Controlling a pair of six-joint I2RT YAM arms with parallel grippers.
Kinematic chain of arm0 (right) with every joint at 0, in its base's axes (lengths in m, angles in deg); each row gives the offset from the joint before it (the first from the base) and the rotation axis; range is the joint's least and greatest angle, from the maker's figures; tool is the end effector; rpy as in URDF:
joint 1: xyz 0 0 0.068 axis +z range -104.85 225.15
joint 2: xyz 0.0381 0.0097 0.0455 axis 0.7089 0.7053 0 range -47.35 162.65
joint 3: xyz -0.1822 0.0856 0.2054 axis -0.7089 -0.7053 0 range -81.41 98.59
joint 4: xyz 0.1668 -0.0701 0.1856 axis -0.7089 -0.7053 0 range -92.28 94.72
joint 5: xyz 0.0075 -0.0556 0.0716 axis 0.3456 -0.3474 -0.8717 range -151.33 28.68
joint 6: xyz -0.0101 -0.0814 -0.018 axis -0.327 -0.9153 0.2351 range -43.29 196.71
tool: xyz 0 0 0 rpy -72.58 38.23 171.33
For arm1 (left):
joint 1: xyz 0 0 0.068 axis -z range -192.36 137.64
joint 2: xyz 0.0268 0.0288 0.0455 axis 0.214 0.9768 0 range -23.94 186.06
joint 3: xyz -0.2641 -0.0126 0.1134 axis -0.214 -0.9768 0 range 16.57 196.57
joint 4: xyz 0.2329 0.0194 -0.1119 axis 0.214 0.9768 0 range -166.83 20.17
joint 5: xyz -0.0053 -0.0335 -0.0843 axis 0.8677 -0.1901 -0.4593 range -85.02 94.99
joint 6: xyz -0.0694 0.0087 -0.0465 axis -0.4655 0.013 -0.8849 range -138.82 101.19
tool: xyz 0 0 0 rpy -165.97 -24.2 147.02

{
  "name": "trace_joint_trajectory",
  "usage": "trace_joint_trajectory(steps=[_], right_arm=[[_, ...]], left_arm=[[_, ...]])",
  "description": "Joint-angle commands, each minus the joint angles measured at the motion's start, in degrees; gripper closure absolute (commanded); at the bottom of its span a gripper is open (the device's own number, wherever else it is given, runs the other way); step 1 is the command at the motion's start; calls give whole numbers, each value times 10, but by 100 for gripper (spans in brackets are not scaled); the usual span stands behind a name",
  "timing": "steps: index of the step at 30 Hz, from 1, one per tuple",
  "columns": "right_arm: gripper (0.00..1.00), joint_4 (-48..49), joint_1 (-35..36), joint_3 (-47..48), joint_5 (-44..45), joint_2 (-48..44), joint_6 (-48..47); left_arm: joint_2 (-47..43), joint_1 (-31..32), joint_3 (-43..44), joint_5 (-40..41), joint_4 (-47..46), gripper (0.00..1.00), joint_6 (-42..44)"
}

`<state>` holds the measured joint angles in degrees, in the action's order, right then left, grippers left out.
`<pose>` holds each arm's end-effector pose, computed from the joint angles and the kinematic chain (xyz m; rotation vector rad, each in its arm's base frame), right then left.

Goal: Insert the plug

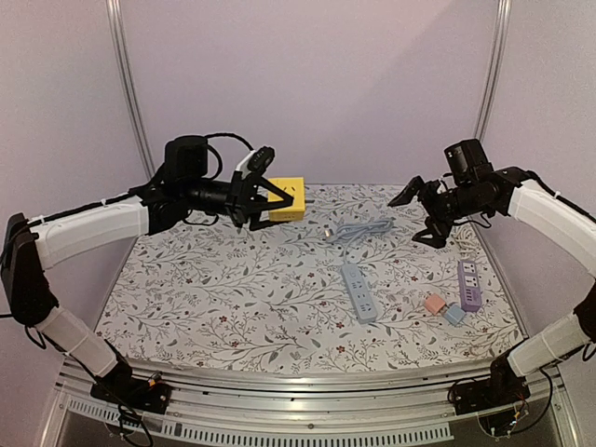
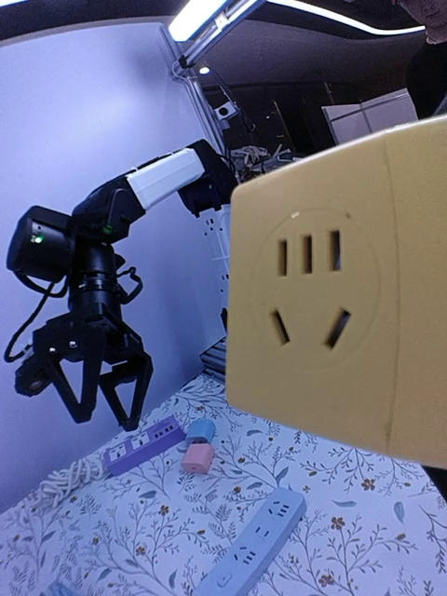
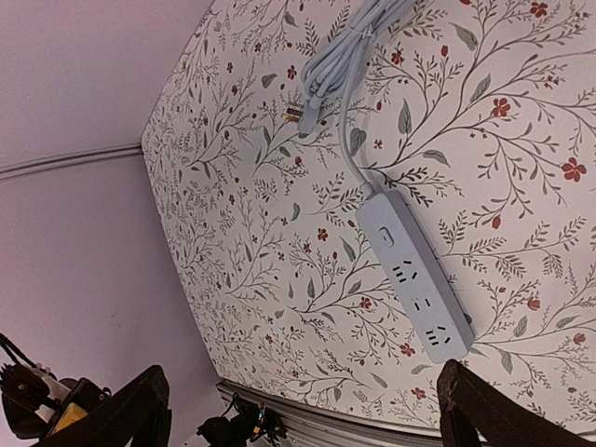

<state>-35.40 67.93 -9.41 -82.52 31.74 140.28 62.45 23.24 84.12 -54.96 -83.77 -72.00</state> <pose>0.2776 0.1454 0.3127 0.7379 2.5397 1.0669 0.2555 -0.2612 0.3479 0.6089 2.0852 -1.9273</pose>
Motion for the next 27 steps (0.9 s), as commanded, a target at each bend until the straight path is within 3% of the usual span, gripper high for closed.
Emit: trace_joint_trajectory(steps=[1, 5, 9, 13, 19, 27], right_arm=[[1, -29, -3, 26, -17, 24, -73], [1, -46, -3, 29, -12, 35, -119], [1, -67, 3, 32, 17, 47, -173], [1, -76, 22, 37, 35, 59, -212], [1, -82, 53, 40, 35, 87, -251], [1, -100, 77, 49, 48, 141, -289]], left_arm=[[-9, -5, -3, -15, -21, 100, -3], [-12, -5, 2, 2, 17, 100, 12], [-6, -5, 44, 70, 210, 100, 125], [-23, -5, 37, 119, 261, 100, 145], [-39, -5, 43, 294, 438, 100, 211], [-89, -5, -3, 407, 501, 100, 222]])
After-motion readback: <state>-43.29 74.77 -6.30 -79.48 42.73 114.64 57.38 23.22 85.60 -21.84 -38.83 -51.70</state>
